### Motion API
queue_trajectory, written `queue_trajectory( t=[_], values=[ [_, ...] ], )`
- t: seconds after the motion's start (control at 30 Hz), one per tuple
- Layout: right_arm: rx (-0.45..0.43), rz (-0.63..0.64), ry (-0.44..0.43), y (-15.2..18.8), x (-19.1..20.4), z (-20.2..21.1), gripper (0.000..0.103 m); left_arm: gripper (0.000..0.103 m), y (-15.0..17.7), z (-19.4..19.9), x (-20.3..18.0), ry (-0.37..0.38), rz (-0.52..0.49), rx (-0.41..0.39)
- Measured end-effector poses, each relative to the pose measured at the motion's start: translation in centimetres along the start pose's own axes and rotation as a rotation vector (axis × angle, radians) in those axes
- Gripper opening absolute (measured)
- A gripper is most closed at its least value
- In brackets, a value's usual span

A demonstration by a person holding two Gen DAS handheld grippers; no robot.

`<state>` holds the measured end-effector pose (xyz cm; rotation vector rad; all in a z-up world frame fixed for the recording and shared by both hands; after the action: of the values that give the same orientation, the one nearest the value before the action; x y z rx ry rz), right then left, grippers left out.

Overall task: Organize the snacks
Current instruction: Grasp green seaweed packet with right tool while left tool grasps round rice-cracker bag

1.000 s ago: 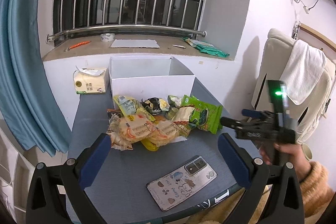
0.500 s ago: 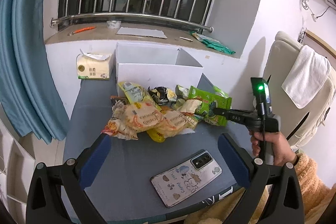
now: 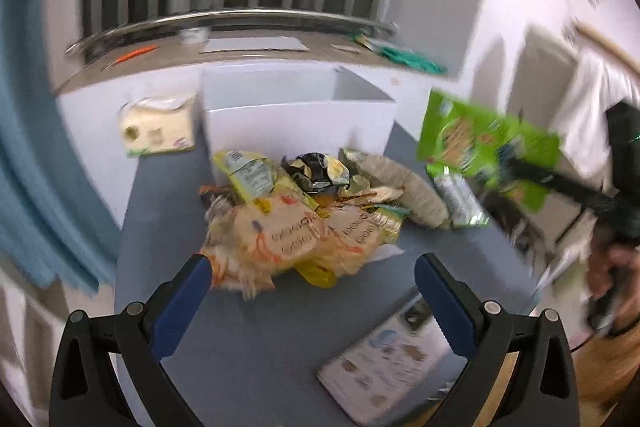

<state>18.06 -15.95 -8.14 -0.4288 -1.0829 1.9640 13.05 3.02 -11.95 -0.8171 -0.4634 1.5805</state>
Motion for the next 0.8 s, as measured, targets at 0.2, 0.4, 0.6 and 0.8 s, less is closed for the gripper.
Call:
queue_trajectory(
  t=[0.2, 0.4, 0.6, 0.8],
  values=[
    [-0.020, -0.042, 0.041, 1.1, -0.4, 2.3, 0.014, 0.103, -0.7, -5.6, 1.4, -0.038, -0.027, 0.117],
    [-0.032, -0.043, 0.047, 1.9, -0.5, 3.3, 0.014, 0.102, -0.7, -9.4, 2.9, -0.122, 0.012, 0.167],
    [-0.043, -0.016, 0.036, 1.7, 0.1, 4.0, 0.014, 0.078, -0.7, -8.8, 3.7, -0.123, 0.042, 0.139],
    [-0.053, -0.008, 0.026, 1.6, 0.9, 3.9, 0.014, 0.078, -1.5, -5.2, 3.6, -0.087, 0.079, 0.049]
  ],
)
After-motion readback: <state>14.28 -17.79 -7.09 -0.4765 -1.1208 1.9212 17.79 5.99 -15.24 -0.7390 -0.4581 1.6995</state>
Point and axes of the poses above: each gripper's, at about its wrist camera, not at the fingertips, and z roughly against the way its jaws point, x to its left, y to its underside, the point moved 9 cm from there along -z, roughly the way its jaws point, and after that the axes turned 10 degrees about z, right-handed, at the moved point
